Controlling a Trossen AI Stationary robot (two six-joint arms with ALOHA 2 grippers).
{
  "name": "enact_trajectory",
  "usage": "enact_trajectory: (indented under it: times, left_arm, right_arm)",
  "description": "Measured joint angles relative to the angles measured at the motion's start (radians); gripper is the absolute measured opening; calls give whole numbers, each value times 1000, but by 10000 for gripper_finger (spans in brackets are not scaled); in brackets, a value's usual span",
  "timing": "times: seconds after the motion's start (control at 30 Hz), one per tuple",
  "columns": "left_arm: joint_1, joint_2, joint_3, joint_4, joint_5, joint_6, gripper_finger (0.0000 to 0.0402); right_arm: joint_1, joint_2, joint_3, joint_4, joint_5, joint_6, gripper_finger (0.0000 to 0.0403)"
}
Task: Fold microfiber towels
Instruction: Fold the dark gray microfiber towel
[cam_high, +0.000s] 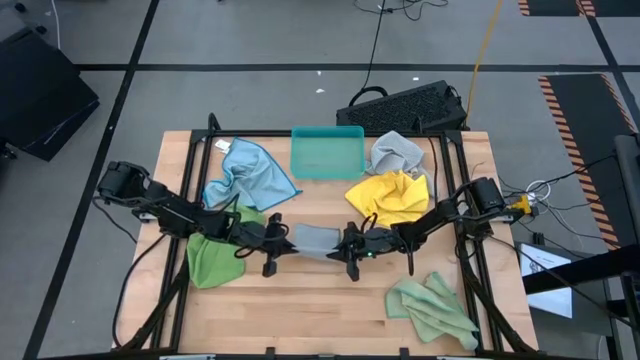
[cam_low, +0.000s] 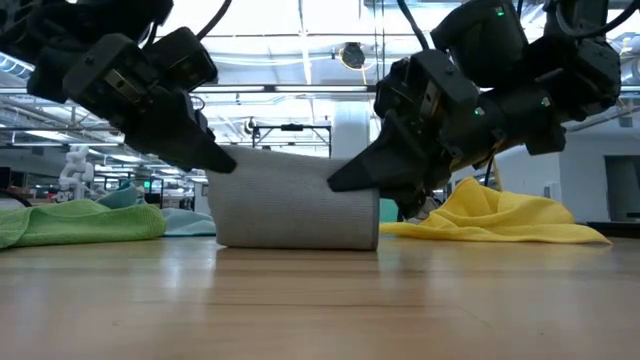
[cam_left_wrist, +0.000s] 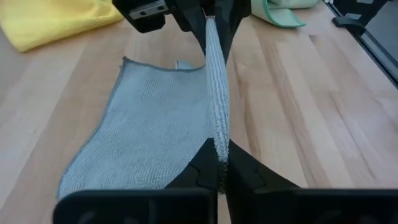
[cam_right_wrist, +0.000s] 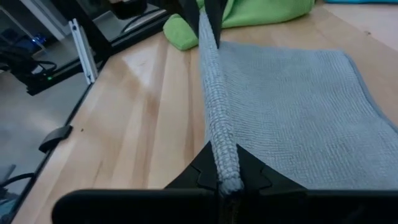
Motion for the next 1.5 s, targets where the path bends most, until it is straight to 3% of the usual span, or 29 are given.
enact_trajectory:
  times: [0.7, 0.93, 1.1, 1.3, 1.5]
  left_arm:
    - [0, 5, -34, 44, -28, 59, 6]
    - [5, 6, -36, 38, -45, 55, 22]
    - [31, 29, -39, 43, -50, 53, 3]
    - [51, 74, -38, 77, -41, 17, 18]
    - [-8, 72, -37, 132, -33, 29, 25]
  right_arm:
    - [3, 0, -1, -5, 6, -30, 11]
    - [4, -1, -1, -8, 4, -33, 11]
    - [7, 0, -7, -50, -13, -31, 11]
    - [7, 1, -5, -56, -2, -19, 11]
    - [6, 0, -3, -33, 0, -14, 11]
